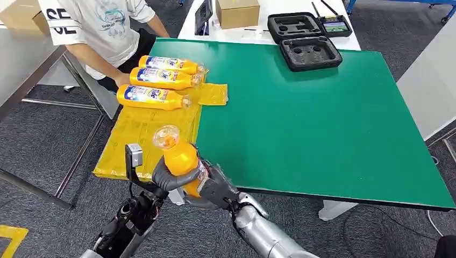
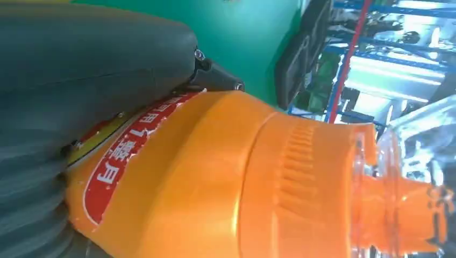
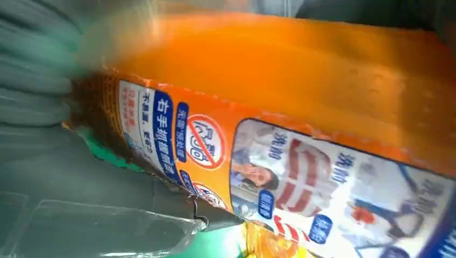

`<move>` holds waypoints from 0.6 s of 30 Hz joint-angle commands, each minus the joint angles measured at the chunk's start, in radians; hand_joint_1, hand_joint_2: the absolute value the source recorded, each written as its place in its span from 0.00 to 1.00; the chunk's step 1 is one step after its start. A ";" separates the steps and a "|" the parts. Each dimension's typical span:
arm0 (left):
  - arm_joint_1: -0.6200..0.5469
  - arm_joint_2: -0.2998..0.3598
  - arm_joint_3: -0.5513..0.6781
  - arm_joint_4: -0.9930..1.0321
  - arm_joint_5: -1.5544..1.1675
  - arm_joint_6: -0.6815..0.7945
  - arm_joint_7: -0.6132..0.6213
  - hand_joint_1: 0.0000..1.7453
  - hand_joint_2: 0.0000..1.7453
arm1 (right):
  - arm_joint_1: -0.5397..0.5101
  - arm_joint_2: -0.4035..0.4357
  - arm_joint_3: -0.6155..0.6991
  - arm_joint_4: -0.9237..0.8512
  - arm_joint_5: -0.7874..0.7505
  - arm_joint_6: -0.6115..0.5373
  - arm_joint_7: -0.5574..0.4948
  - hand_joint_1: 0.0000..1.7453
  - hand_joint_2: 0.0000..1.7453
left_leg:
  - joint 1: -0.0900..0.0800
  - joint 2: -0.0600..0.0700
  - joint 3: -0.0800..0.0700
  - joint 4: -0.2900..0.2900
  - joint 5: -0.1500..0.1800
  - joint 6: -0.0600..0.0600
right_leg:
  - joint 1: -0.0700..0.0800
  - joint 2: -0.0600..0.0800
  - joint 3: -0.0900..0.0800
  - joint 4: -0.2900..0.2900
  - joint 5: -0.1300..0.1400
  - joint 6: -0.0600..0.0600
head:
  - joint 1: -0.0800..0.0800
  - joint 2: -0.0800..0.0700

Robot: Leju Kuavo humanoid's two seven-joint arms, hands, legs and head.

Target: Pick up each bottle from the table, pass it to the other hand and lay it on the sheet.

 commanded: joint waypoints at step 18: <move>-0.158 0.150 0.280 0.110 -0.603 0.633 -0.095 1.00 1.00 | 0.206 -0.140 0.037 -0.724 -0.247 -0.182 -0.023 0.00 0.00 | 0.002 -0.001 0.000 0.001 0.000 -0.002 | 0.002 -0.001 0.000 0.000 -0.001 -0.002 | 0.000 0.000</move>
